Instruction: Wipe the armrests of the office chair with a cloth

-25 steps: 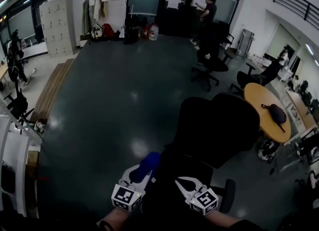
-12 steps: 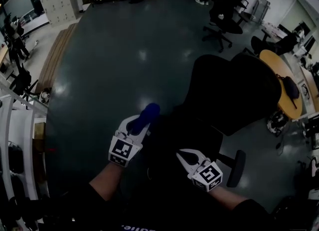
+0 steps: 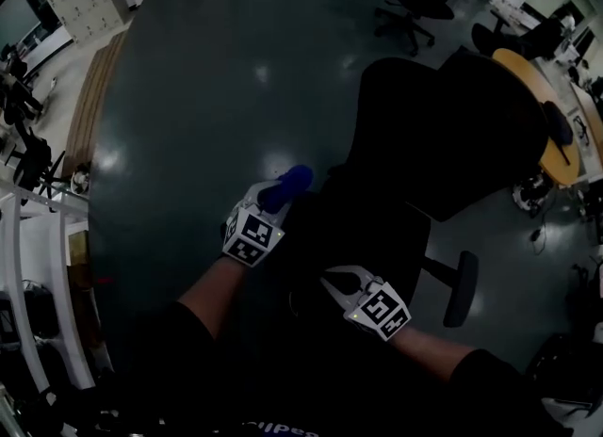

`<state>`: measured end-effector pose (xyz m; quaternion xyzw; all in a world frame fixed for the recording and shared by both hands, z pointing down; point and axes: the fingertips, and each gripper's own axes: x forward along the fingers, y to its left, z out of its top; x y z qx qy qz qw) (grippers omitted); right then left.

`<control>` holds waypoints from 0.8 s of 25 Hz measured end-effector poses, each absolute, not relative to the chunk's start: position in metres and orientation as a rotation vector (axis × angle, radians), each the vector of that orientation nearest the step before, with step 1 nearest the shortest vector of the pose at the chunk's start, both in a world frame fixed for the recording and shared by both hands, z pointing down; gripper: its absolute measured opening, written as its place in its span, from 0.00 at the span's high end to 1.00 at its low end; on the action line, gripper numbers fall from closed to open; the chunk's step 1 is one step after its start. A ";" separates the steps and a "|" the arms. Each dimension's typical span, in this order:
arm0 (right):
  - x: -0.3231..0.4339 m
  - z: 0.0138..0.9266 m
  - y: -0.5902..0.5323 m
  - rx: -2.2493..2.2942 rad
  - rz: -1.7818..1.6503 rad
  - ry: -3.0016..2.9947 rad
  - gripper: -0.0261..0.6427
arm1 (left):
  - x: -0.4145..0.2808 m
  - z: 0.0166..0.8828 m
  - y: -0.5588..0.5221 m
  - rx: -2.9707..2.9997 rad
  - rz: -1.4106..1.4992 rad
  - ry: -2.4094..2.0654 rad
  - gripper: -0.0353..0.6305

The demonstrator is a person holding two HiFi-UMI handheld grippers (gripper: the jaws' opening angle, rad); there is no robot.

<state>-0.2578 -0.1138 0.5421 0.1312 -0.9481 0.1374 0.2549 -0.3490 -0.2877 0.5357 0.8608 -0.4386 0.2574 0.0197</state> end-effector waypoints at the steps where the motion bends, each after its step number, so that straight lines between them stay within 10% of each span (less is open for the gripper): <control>1: -0.260 0.551 -0.113 0.341 0.373 -2.558 0.95 | -0.344 0.544 -0.291 2.668 0.845 -1.332 0.79; 20: -0.304 0.635 -0.093 0.132 0.429 -2.417 0.95 | -0.310 0.601 -0.309 2.663 1.143 -1.101 0.79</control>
